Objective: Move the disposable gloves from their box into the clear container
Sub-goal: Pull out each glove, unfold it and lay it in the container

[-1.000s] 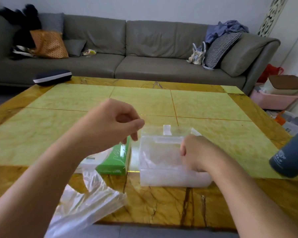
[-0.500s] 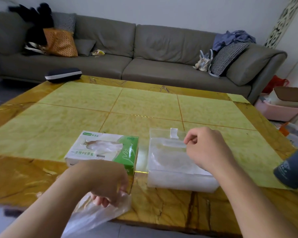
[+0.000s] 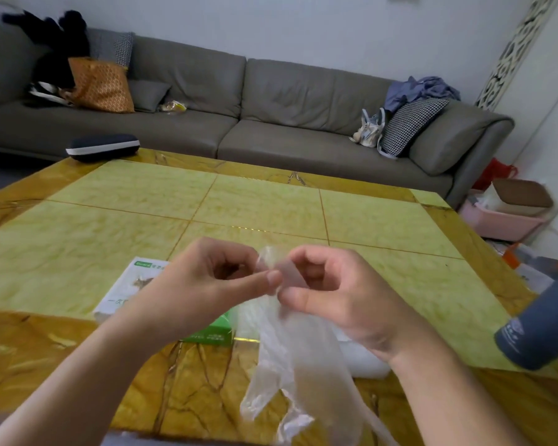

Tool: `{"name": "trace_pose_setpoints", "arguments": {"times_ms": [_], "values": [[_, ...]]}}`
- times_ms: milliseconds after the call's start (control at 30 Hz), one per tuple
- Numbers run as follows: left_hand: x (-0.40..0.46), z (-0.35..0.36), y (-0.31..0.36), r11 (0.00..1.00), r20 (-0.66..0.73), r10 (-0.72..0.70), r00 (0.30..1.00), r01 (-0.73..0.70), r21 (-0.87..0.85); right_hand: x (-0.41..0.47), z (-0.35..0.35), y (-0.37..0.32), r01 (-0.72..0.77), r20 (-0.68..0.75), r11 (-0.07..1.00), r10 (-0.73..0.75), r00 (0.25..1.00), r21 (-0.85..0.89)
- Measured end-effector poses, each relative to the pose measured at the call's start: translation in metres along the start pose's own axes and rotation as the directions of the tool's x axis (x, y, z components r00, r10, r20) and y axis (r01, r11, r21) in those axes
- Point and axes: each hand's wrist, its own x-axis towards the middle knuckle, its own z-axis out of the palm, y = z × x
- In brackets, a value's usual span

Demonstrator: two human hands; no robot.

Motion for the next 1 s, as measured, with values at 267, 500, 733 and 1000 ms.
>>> {"name": "trace_pose_setpoints", "arguments": {"times_ms": [267,500,733,1000], "values": [[0.001,0.008,-0.006,0.976,0.100,-0.147,0.984,0.161,-0.148,0.001,-0.007,0.005,-0.023,-0.197,0.935,0.099,0.975,0.355],[0.004,0.008,-0.013,0.900,-0.098,-0.208,0.973,0.151,-0.409,0.003,-0.022,0.012,0.057,-0.235,0.868,0.070,0.970,0.493],[0.010,0.015,-0.015,0.809,-0.213,-0.307,0.928,0.136,-0.571,0.001,-0.030,0.007,0.009,-0.245,0.949,0.072,0.967,0.315],[0.031,0.018,-0.009,0.984,-0.276,-0.180,0.944,0.174,-0.045,-0.001,-0.052,0.014,-0.127,-0.363,0.987,0.154,0.919,0.099]]}}
